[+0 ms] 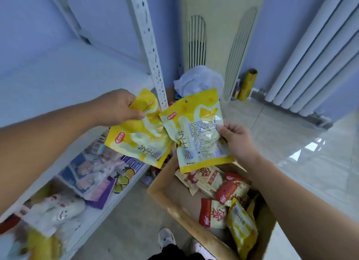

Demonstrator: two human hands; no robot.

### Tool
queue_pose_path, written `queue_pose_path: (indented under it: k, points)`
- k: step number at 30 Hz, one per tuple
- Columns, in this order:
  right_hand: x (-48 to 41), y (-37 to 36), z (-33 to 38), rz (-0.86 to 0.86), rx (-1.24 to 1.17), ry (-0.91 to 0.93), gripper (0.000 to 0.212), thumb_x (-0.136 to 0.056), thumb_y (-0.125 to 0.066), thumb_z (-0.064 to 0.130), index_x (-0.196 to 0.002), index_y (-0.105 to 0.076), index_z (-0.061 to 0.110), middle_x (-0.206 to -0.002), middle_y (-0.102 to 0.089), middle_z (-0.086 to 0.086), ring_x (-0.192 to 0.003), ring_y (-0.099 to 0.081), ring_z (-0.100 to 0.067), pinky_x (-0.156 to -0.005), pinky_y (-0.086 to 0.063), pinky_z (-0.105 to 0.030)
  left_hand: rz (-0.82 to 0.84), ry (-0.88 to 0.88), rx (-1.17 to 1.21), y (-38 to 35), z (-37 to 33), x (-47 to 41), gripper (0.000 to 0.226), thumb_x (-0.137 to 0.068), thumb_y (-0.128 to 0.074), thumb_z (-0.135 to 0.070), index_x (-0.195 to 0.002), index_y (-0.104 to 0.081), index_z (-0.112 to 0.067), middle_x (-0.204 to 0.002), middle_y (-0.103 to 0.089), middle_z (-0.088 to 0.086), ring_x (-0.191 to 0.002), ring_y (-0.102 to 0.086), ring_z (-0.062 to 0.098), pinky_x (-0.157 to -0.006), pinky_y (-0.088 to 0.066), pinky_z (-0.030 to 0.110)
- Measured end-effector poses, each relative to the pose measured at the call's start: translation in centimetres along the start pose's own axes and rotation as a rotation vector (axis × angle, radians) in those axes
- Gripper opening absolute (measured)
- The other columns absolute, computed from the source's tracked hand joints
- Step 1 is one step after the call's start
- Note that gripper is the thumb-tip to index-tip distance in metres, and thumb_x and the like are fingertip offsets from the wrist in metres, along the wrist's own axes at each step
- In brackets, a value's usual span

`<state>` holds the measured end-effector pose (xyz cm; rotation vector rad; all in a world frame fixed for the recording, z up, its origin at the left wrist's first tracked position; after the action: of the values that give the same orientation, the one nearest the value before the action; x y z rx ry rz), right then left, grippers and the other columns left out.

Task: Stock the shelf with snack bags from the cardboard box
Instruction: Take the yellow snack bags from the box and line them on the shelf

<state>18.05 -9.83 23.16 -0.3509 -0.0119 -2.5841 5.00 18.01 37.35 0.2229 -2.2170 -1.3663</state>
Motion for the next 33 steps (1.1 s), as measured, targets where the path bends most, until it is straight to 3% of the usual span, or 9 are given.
queue_pose_path:
  k: [3,7,11,13,16,20,25,28,33]
  points:
    - [0.1,-4.2,5.8,0.080,0.042,0.099,0.030,-0.100,-0.057,0.008,-0.097,-0.060,-0.021,-0.087,-0.063,-0.033,-0.075,-0.057,-0.033,-0.074,-0.047,-0.040,-0.086,0.064,-0.025,6.0,2.0,5.2,0.036,-0.086,-0.074,-0.038,-0.076,-0.065,-0.005,-0.067,-0.064,0.015,-0.056,-0.056,0.020,-0.058,-0.041,0.028]
    - [0.5,-10.7,12.0,0.195,0.058,0.214,0.026,-0.101,-0.058,0.012,-0.094,-0.069,-0.010,-0.096,-0.070,-0.034,-0.080,-0.065,-0.029,-0.080,-0.052,-0.041,-0.206,0.126,-0.032,12.2,5.6,12.6,0.027,-0.086,-0.073,-0.041,-0.081,-0.071,-0.015,-0.072,-0.073,0.003,-0.064,-0.068,0.019,-0.064,-0.052,0.031]
    - [2.2,-18.4,15.9,0.307,0.041,0.282,0.030,-0.101,-0.059,0.013,-0.084,-0.061,-0.012,-0.077,-0.060,-0.023,-0.063,-0.056,-0.022,-0.061,-0.047,-0.027,-0.319,0.190,-0.045,16.8,10.0,20.4,0.020,-0.087,-0.072,-0.042,-0.081,-0.073,-0.023,-0.069,-0.074,-0.009,-0.060,-0.068,0.004,-0.057,-0.048,0.025]
    - [3.5,-22.6,16.8,0.362,-0.007,0.292,0.030,-0.099,-0.060,0.014,-0.081,-0.061,-0.010,-0.074,-0.058,-0.021,-0.057,-0.055,-0.020,-0.056,-0.047,-0.023,-0.375,0.222,-0.074,18.5,12.4,24.2,0.022,-0.086,-0.072,-0.042,-0.079,-0.073,-0.021,-0.069,-0.074,-0.007,-0.061,-0.069,0.008,-0.056,-0.048,0.025]
    - [5.9,-29.1,17.7,0.454,-0.012,0.327,0.040,-0.094,-0.065,0.024,-0.089,-0.062,-0.016,-0.075,-0.060,-0.031,-0.069,-0.055,-0.027,-0.066,-0.046,-0.033,-0.433,0.283,-0.097,20.5,16.3,30.1,0.023,-0.084,-0.075,-0.043,-0.076,-0.072,-0.022,-0.070,-0.074,-0.005,-0.065,-0.070,0.014,-0.062,-0.053,0.032]
    - [10.1,-37.3,17.9,0.538,-0.027,0.342,0.045,-0.091,-0.069,0.035,-0.086,-0.063,-0.009,-0.076,-0.061,-0.022,-0.069,-0.052,-0.026,-0.069,-0.043,-0.036,-0.478,0.349,-0.104,22.5,21.7,37.7,0.032,-0.080,-0.079,-0.041,-0.064,-0.063,-0.018,-0.049,-0.058,-0.013,-0.044,-0.050,0.004,-0.051,-0.037,0.029]
    - [15.4,-46.2,16.2,0.578,0.049,0.336,0.030,-0.101,-0.059,0.014,-0.073,-0.063,0.005,-0.058,-0.054,-0.002,-0.050,-0.046,-0.009,-0.051,-0.041,-0.019,-0.521,0.412,-0.117,23.4,29.0,46.4,0.033,-0.081,-0.078,-0.043,-0.067,-0.065,-0.016,-0.055,-0.059,-0.003,-0.046,-0.047,0.005,-0.053,-0.037,0.030]
    - [17.7,-50.2,14.7,0.591,0.045,0.345,0.025,-0.100,-0.060,0.015,-0.081,-0.068,0.001,-0.073,-0.066,-0.012,-0.065,-0.060,-0.019,-0.067,-0.051,-0.031,-0.517,0.436,-0.123,23.0,33.4,50.2,0.028,-0.082,-0.077,-0.044,-0.069,-0.068,-0.020,-0.060,-0.065,-0.003,-0.050,-0.054,0.008,-0.055,-0.044,0.036]
    - [19.1,-54.9,12.3,0.568,0.040,0.301,0.026,-0.098,-0.063,0.020,-0.082,-0.067,0.000,-0.078,-0.067,-0.017,-0.072,-0.061,-0.025,-0.077,-0.053,-0.043,-0.514,0.468,-0.224,22.5,38.8,53.0,0.048,-0.087,-0.072,-0.042,-0.064,-0.047,-0.009,-0.055,-0.033,-0.004,-0.045,-0.032,0.008,-0.050,-0.025,0.030]
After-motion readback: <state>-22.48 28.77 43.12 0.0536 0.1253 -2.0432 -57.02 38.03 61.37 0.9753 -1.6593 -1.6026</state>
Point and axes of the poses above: each hand's wrist, its own x-axis away from the middle knuckle, its own y-axis out of the back of the hand, z = x × y, the point moved 8 cm from there along -x, towards the middle knuckle
